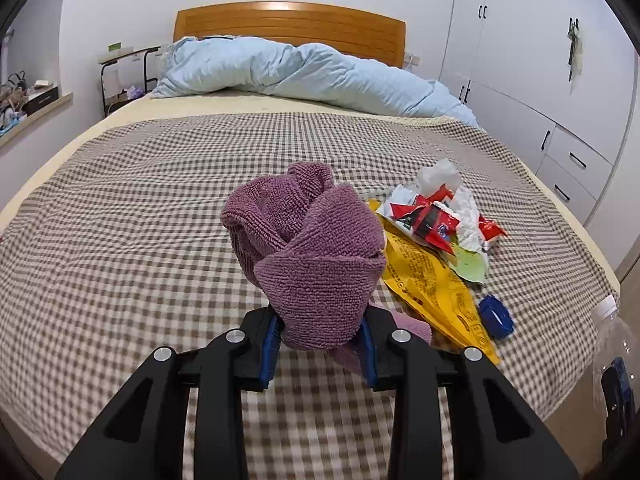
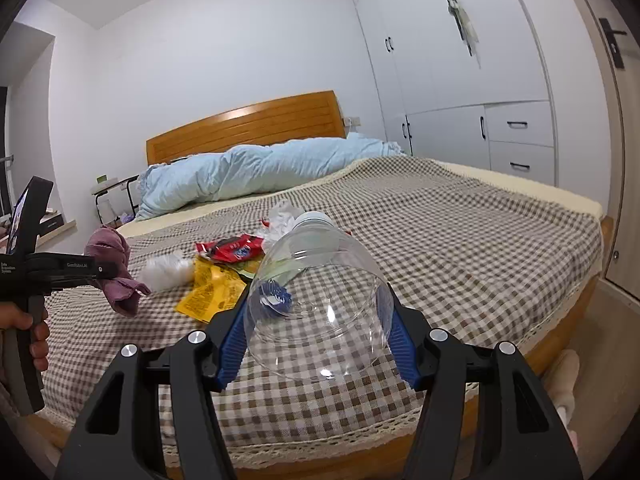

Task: Collect trash
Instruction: 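Carry the mauve towel and plastic bottle down toward the floor bin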

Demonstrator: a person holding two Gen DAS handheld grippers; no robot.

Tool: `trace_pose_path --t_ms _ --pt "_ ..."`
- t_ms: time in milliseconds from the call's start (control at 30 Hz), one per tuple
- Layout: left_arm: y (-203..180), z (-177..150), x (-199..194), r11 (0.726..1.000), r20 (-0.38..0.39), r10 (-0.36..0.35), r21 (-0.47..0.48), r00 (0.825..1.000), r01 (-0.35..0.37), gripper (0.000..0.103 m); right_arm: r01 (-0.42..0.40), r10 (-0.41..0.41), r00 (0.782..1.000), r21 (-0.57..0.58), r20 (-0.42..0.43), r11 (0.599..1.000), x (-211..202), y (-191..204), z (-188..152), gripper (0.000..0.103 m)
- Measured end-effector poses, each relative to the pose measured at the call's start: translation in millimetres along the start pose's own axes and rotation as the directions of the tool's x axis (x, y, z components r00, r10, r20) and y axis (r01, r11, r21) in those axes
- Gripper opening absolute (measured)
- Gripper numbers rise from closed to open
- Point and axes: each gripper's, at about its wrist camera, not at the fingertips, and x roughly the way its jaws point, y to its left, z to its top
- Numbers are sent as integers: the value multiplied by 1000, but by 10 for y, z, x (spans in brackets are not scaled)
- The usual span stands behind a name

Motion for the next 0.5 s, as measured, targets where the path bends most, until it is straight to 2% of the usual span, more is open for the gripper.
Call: trace_pose_path --t_ms 500 --pt "13 -177 -730 1000 44 -3 -5 999 3 30 -16 17 1000 -69 9 997 -490 122 80 59"
